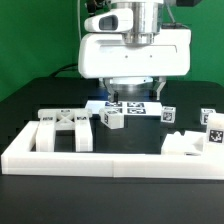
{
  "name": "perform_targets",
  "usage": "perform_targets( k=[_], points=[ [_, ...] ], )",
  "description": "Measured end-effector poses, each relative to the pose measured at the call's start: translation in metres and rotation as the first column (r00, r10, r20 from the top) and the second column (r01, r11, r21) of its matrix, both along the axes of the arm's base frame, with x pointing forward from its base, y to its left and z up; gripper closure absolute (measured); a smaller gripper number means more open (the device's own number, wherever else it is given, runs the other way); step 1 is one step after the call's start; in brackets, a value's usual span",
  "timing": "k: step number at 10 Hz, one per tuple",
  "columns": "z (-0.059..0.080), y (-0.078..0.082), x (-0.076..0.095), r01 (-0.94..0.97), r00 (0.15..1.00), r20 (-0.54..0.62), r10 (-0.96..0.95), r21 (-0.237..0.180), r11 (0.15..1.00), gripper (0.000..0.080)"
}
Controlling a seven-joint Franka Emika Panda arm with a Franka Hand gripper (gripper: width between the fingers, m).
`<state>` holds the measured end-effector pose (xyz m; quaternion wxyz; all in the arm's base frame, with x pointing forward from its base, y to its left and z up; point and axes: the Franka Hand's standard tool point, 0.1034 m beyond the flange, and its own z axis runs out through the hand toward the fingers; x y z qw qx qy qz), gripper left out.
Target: Assemble chair
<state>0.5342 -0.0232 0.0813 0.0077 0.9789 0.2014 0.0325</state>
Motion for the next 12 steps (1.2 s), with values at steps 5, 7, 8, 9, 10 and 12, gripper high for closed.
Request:
perform_targets(
  k=[5, 7, 8, 9, 10, 12],
  points=[
    [-0.008, -0.004, -0.008, -0.013, 1.0, 0.011, 0.013, -0.011, 1.0, 0.0151],
    [-0.02, -0.022, -0.033, -0.074, 0.997, -0.012, 0.074, -0.026, 0.997, 0.0151],
    [-0.023, -0.026, -0.039, -0.072, 0.997, -0.018, 0.072, -0.027, 0.997, 0.0151],
    [-0.027, -0.029, -0.046, -0.065, 0.998, -0.027, 0.065, -0.026, 0.998, 0.0151],
    [-0.026, -0.028, -0.044, -0.066, 0.998, -0.025, 0.066, -0.026, 0.997, 0.0151],
    [-0.026, -0.028, -0.044, -0.071, 0.997, -0.038, 0.071, -0.023, 0.997, 0.0151]
  ],
)
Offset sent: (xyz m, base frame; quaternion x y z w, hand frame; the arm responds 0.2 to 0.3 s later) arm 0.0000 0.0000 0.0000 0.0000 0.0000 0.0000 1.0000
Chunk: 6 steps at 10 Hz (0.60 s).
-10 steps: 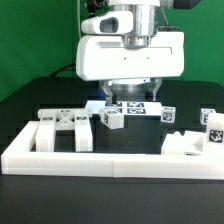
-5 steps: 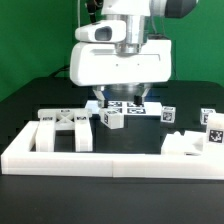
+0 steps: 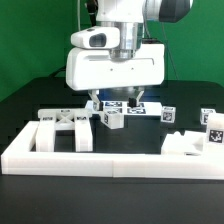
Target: Assemble chair
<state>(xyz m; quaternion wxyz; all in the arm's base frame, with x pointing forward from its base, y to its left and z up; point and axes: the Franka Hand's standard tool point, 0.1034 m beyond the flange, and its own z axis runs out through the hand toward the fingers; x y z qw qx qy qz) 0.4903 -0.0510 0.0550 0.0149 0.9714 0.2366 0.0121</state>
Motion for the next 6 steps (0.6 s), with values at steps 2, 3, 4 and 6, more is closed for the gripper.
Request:
perform_targets(
  k=[2, 3, 4, 6],
  points=[
    [0.0, -0.005, 0.001, 0.007, 0.998, -0.055, -0.007, 0.001, 1.0, 0.0151],
    [0.0, -0.001, -0.001, 0.047, 0.994, -0.101, -0.049, -0.02, 0.999, 0.0151],
    [0.002, 0.002, -0.004, 0.064, 0.986, -0.152, -0.071, -0.053, 0.997, 0.0151],
    [0.004, 0.011, -0.007, 0.074, 0.952, -0.291, -0.093, -0.074, 0.995, 0.0151]
  ],
)
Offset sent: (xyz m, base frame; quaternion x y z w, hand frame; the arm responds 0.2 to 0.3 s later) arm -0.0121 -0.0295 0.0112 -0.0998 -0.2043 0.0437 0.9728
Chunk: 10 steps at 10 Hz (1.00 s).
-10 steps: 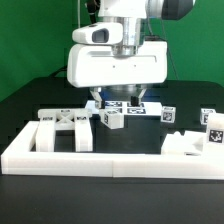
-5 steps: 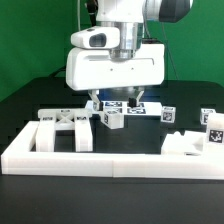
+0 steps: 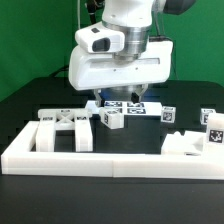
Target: Assemble chair
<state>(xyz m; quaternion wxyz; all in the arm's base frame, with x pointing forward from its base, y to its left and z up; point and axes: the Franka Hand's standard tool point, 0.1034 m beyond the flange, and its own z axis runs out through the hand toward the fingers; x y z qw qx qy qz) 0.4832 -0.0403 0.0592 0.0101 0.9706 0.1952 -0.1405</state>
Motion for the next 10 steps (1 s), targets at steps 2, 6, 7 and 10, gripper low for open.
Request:
perform_targets(
  k=[2, 6, 7, 10],
  points=[
    [-0.002, 0.003, -0.004, 0.0, 0.991, -0.134, -0.003, -0.024, 1.0, 0.0151],
    [-0.015, -0.01, -0.028, 0.022, 0.952, -0.295, -0.075, -0.179, 0.984, 0.0151],
    [-0.013, -0.009, -0.036, 0.011, 0.911, -0.402, -0.094, -0.203, 0.979, 0.0151],
    [-0.02, -0.012, -0.035, -0.021, 0.828, -0.547, -0.124, -0.252, 0.968, 0.0151]
  ],
)
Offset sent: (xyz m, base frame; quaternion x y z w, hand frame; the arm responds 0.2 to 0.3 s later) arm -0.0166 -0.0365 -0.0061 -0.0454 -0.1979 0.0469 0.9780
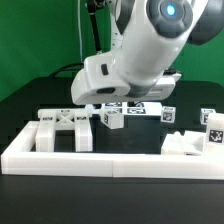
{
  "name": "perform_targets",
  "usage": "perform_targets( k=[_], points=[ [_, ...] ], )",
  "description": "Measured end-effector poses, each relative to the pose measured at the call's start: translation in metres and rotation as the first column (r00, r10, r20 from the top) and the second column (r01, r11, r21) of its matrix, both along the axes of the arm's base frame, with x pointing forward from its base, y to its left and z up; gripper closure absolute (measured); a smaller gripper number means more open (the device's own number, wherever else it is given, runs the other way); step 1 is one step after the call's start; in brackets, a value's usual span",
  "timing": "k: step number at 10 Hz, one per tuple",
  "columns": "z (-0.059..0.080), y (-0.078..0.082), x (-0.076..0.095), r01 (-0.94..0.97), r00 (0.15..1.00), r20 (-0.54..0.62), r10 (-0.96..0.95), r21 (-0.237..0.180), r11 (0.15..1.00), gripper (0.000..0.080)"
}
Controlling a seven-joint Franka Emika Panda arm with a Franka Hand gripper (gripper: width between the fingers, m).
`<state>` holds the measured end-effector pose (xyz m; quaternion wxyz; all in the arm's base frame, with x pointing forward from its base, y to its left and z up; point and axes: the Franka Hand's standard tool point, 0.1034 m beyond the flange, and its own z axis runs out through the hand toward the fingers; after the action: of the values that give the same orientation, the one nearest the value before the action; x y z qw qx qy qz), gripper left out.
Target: Assemble chair
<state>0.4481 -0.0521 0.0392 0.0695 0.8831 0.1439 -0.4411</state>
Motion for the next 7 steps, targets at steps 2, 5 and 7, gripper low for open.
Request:
perform_targets(
  k=[2, 5, 7],
  points=[
    [-0.007, 0.0, 0.001, -0.002, 1.0, -0.025, 0.002, -0.009, 1.0, 0.0151],
    [-0.013, 0.002, 0.0, -0.007, 1.0, -0.017, 0.007, -0.007, 1.0, 0.0151],
    [-0.019, 0.005, -0.001, -0.013, 1.0, -0.02, 0.013, -0.005, 1.0, 0.0151]
  ],
)
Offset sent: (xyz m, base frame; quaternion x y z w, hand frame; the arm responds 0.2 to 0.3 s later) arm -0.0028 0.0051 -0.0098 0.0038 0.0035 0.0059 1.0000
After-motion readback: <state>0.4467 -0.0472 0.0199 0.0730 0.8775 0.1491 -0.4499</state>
